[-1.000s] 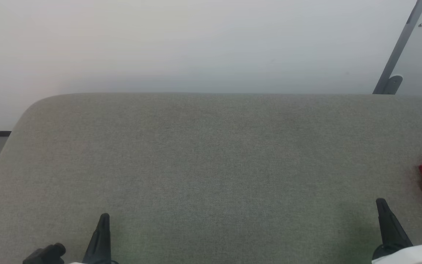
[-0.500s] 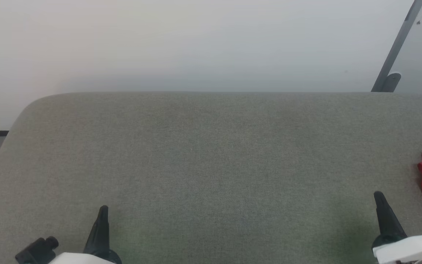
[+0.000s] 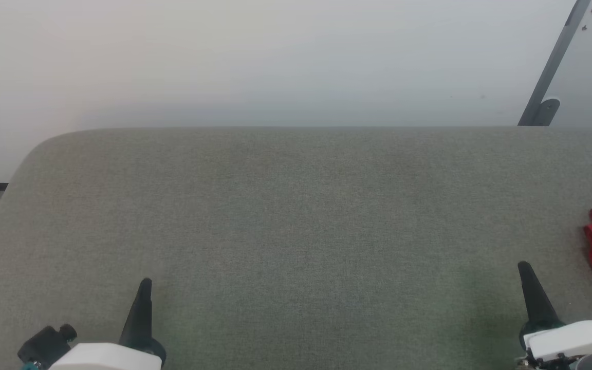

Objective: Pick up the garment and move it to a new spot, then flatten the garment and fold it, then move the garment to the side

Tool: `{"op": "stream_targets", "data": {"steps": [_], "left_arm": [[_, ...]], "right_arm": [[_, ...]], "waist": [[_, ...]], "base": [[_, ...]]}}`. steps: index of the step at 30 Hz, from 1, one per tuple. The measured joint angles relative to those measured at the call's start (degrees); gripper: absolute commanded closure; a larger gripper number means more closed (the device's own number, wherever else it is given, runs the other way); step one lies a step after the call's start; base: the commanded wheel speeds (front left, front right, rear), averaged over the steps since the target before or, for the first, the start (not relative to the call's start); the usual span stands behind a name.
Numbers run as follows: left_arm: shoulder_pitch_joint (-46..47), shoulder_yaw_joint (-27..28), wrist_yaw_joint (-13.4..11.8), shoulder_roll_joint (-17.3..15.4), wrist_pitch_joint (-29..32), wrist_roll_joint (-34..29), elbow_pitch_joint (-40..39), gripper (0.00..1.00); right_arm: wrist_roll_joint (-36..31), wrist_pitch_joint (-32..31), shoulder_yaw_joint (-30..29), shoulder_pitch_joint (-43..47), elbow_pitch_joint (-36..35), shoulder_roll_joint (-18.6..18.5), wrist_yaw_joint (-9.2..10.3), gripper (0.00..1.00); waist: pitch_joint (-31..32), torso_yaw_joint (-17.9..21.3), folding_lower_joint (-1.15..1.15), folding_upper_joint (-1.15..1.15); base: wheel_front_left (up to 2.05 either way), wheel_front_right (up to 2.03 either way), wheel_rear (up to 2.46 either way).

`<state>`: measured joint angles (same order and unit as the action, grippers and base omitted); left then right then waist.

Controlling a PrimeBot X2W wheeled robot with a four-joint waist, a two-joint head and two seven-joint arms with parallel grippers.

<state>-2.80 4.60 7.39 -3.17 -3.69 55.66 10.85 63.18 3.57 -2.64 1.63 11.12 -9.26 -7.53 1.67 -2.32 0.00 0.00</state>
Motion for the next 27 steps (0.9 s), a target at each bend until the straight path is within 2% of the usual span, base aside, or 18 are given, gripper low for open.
{"op": "stream_targets", "data": {"steps": [27], "left_arm": [[3.6, 0.6, 0.0, 0.0, 4.1, 15.4, 1.3, 1.00]], "right_arm": [[12.1, -4.1, -1.5, -3.1, 1.1, 2.5, 0.01, 1.00]], "waist": [[-0.6, 0.8, 0.00, 0.00]], "base": [[0.00, 0.00, 0.00]]}}
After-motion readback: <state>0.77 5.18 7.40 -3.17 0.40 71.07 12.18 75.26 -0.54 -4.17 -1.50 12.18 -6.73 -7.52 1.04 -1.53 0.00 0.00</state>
